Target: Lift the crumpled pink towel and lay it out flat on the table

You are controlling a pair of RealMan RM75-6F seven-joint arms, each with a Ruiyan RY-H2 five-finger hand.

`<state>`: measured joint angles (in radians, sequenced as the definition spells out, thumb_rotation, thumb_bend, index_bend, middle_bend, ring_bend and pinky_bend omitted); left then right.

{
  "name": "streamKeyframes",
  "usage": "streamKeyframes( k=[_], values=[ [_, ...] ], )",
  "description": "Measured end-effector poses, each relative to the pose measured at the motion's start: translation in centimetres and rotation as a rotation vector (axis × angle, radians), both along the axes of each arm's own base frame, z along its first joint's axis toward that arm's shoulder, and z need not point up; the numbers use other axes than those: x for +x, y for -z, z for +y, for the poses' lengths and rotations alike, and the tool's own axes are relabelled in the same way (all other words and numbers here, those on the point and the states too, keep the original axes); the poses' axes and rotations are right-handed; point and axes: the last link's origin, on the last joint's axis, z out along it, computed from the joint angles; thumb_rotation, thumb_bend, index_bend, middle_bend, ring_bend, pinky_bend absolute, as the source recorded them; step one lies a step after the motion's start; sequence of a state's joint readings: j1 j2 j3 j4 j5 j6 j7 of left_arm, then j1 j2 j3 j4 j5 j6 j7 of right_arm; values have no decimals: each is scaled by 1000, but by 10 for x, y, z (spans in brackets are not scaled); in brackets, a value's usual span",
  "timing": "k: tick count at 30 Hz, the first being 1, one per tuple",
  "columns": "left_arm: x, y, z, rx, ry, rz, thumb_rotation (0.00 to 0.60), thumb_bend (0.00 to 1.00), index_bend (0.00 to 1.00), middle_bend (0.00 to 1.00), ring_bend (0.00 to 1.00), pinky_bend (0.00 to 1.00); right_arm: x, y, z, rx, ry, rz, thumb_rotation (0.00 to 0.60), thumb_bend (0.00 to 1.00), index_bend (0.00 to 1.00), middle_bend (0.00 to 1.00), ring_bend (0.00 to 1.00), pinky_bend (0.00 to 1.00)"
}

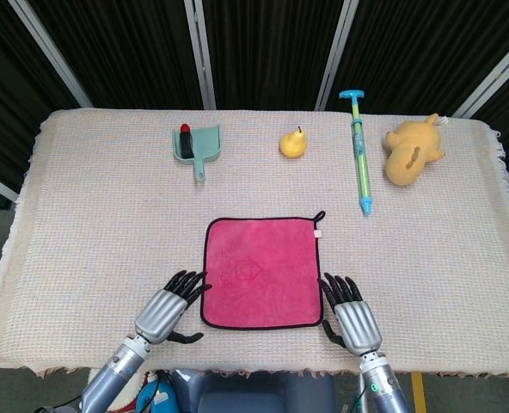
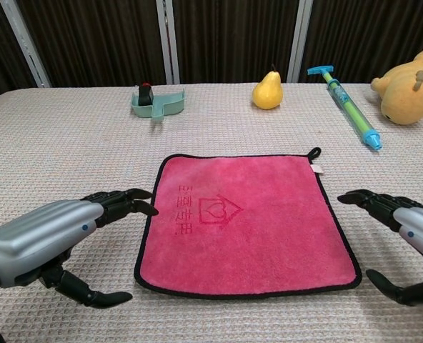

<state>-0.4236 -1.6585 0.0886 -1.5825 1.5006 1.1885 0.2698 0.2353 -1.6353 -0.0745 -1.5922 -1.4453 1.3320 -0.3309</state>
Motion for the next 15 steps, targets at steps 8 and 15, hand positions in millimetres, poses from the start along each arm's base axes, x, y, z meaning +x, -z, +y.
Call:
streamKeyframes(
  k=[8,15],
  values=[
    [-21,-36,9,113,-43,-4,600,133,106,0,0,0,-15,-30,-13,-73,10,-2,600,460,0,15,0,0],
    [-63,-86,13,296,-79,101,600,128,103,0,0,0,-43,-68,-23,-145,59,3,600,458,0,15,0,0]
  ],
)
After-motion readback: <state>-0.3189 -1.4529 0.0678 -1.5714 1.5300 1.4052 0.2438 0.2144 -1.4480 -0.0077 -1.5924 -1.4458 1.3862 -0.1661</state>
